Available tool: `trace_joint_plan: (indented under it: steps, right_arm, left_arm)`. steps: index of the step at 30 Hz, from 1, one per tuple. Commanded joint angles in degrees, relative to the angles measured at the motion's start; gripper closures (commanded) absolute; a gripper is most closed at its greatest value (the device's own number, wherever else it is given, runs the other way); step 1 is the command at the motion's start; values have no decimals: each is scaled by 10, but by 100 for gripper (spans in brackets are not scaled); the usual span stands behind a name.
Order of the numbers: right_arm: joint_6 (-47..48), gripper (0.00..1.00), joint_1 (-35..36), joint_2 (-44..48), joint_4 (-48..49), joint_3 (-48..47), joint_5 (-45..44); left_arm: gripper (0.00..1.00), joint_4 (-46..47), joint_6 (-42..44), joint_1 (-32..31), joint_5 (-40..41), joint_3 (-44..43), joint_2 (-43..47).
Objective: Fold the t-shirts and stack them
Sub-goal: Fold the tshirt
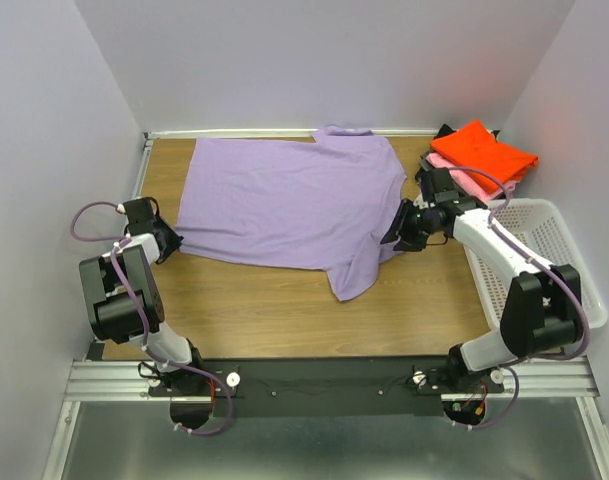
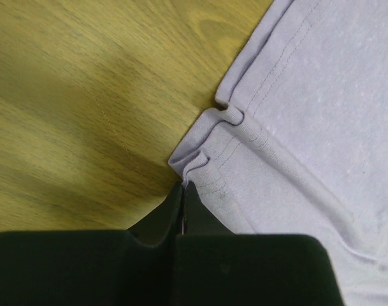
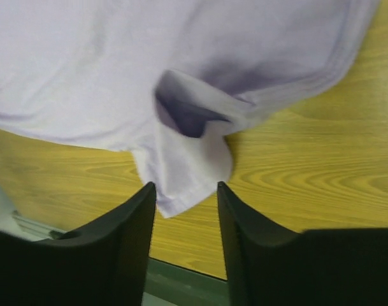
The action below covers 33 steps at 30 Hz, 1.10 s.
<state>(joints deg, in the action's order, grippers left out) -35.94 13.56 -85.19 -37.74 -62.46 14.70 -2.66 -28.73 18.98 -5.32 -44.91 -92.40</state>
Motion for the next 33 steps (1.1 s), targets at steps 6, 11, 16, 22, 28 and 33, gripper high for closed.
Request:
trace_joint_plan:
  steps: [6, 11, 16, 22, 28, 33]
  right_arm:
    - [28, 59, 3, -83, 11, 9, -68]
    - [40, 60, 13, -129, 27, -17, -71]
    - [34, 61, 54, -167, 28, -64, -56]
    - [17, 59, 90, -177, 27, -70, -60]
    - [21, 52, 90, -183, 25, -68, -72]
    - [27, 50, 90, -190, 28, -65, -77]
  left_arm:
    - [100, -35, 22, 5, 5, -14, -25]
    - [100, -36, 20, 5, 5, -19, -27]
    - [100, -39, 20, 5, 5, -20, -30]
    - [100, -39, 18, 7, 4, -19, -28]
    - [100, -40, 22, 6, 1, -20, -31]
    - [100, -42, 25, 7, 2, -19, -30]
